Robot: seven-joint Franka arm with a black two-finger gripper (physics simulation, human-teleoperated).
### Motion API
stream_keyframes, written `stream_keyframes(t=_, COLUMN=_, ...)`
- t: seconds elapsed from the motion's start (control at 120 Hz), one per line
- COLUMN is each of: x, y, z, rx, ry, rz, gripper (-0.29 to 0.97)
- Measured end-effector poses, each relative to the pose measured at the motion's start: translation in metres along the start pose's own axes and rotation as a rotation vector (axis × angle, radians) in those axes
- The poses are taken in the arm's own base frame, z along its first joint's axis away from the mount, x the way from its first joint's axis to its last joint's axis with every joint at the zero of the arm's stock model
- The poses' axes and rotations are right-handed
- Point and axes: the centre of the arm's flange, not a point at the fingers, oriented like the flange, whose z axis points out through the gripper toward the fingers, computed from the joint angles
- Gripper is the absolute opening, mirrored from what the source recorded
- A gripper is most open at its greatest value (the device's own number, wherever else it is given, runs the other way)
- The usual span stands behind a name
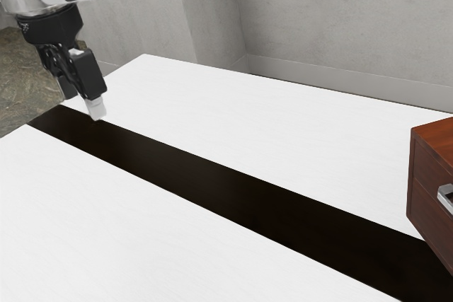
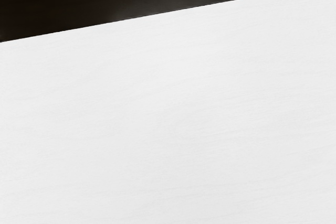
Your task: Pull the drawer handle with one arm to open the drawer
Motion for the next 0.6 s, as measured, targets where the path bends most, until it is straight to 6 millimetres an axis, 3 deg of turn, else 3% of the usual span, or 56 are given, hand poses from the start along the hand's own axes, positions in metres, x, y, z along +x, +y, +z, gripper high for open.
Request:
stream_keyframes(t=0.158, x=0.007, y=-0.003, z=-0.009, rx=0.02, ry=0.083, rz=0.042, gripper=0.68)
stream_keyframes(t=0.208, x=0.004, y=-0.001, z=-0.02, rx=0.018, ry=0.121, rz=0.057, gripper=0.68)
stream_keyframes(t=0.283, x=-0.001, y=0.024, z=-0.033, rx=0.011, ry=0.146, rz=0.125, gripper=0.68)
stream_keyframes(t=0.4, x=0.001, y=0.044, z=-0.023, rx=-0.022, ry=0.102, rz=0.192, gripper=0.68)
stream_keyframes(t=0.492, x=0.0, y=0.084, z=-0.001, rx=-0.024, ry=0.068, rz=0.312, gripper=0.68)
stream_keyframes(t=0.6, x=-0.003, y=0.138, z=0.004, rx=0.031, ry=0.084, rz=0.464, gripper=0.68)
